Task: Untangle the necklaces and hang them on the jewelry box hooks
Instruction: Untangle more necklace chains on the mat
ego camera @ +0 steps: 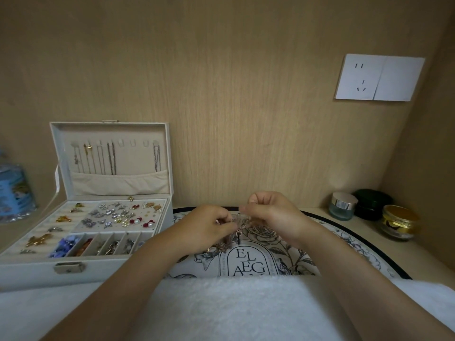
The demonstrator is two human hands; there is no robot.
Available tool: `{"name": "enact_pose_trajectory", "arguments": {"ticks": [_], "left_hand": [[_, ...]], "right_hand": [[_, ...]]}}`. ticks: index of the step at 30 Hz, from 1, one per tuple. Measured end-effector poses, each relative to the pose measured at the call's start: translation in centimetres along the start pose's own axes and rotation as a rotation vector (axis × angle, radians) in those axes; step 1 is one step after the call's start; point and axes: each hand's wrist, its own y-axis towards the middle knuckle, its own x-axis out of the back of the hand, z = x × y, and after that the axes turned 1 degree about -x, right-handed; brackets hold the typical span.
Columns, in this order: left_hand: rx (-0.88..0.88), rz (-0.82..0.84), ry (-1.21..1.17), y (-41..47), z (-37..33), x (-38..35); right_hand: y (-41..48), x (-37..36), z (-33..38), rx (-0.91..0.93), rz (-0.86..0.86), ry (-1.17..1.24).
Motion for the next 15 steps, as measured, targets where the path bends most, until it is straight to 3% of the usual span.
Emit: {"name": "enact_pose_trajectory", "arguments": {"ticks": [6, 11, 15], "left_hand": [[0.131, -0.014, -0.091, 0.2, 0.11, -0.03], [0.175, -0.135, -0.196, 0.23, -0.13, -0.41], [0.181, -0.154, -0.196, 0.16, -0.2, -0.95]], "right_hand": [[-0.01, -0.19, 0.26, 0.101, 0.02, -0.295], [-0.04, -0.43, 0.32, 0.149, -0.002, -0.805], [0.05, -0.96, 0.24, 0.168, -0.017, -0.875]]}}
